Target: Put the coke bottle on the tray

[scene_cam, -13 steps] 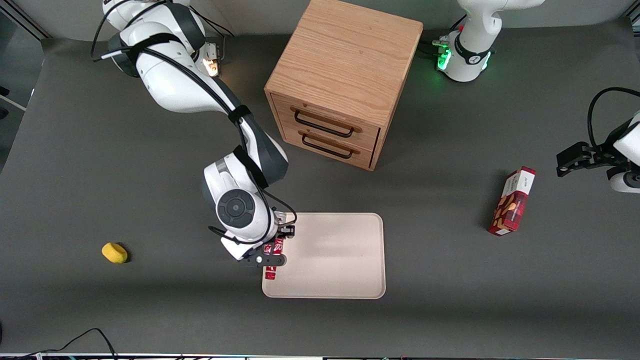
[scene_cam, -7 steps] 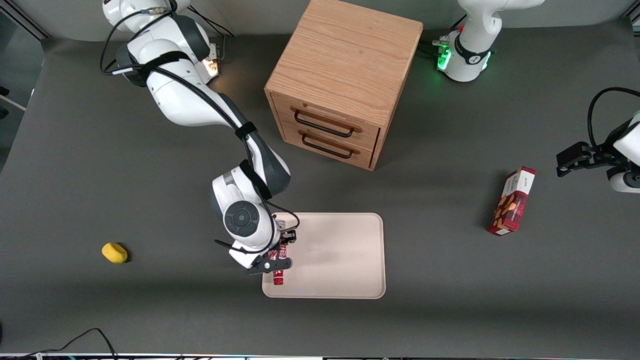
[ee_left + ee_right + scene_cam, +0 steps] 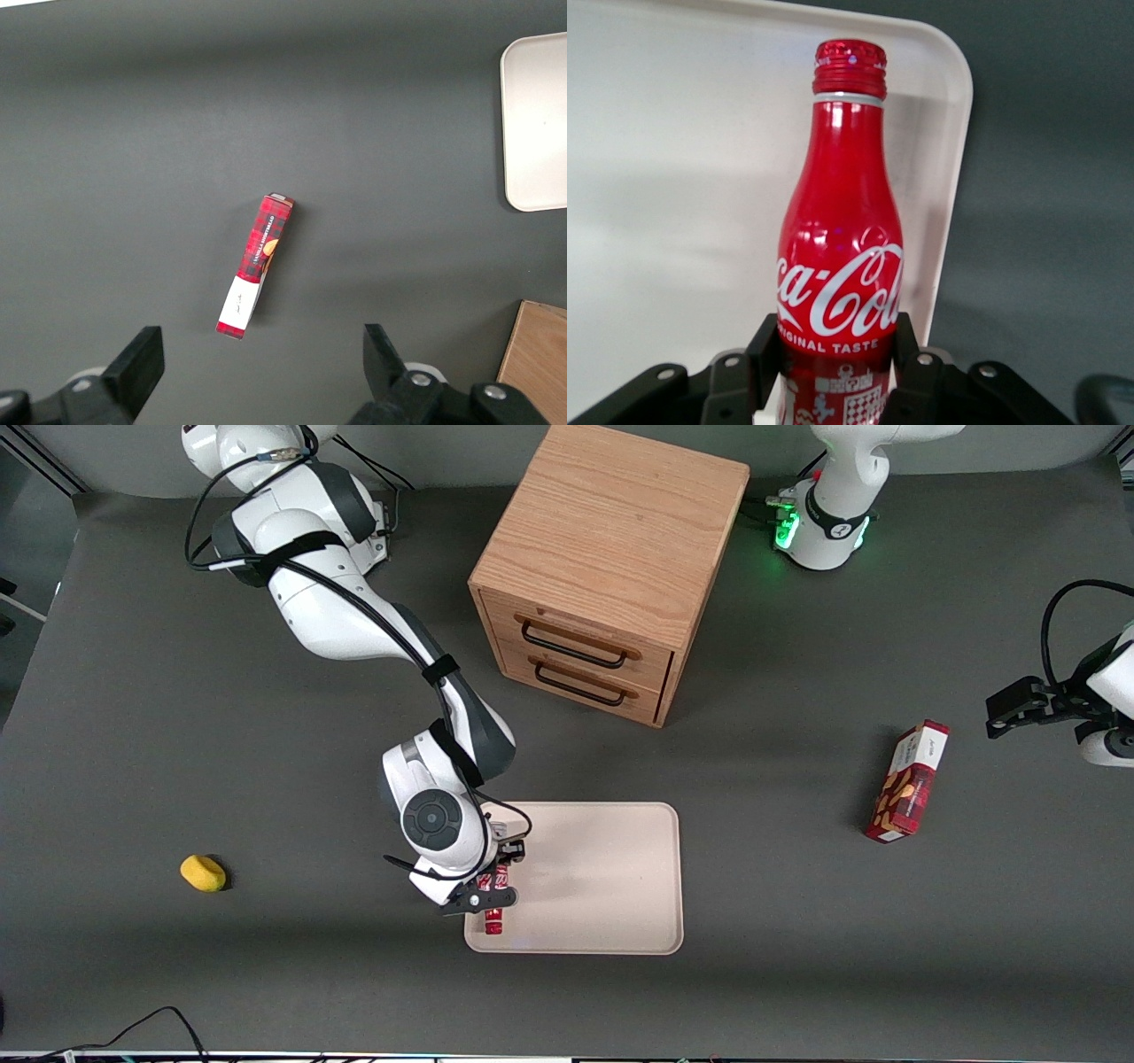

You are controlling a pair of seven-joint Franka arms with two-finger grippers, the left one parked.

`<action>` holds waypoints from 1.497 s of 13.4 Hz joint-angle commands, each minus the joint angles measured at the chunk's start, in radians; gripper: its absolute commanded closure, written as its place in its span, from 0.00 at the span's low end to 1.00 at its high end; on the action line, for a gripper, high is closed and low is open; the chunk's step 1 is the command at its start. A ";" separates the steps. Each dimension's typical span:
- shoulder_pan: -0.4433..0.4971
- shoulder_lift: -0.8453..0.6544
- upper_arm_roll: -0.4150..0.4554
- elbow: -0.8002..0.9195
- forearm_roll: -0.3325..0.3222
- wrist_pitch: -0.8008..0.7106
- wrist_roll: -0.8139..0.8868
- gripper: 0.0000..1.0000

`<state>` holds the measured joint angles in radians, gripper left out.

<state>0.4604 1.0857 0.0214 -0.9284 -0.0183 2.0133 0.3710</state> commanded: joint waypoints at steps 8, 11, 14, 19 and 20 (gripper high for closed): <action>-0.002 0.020 -0.003 0.020 0.008 0.028 -0.012 0.01; 0.000 0.019 -0.003 0.013 0.006 0.048 -0.011 0.00; 0.000 0.019 -0.005 0.011 0.006 0.048 -0.011 0.00; 0.000 0.019 -0.005 0.011 0.006 0.048 -0.009 0.00; 0.000 0.017 -0.005 0.011 0.006 0.048 -0.009 0.00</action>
<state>0.4591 1.1025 0.0212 -0.9268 -0.0183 2.0587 0.3710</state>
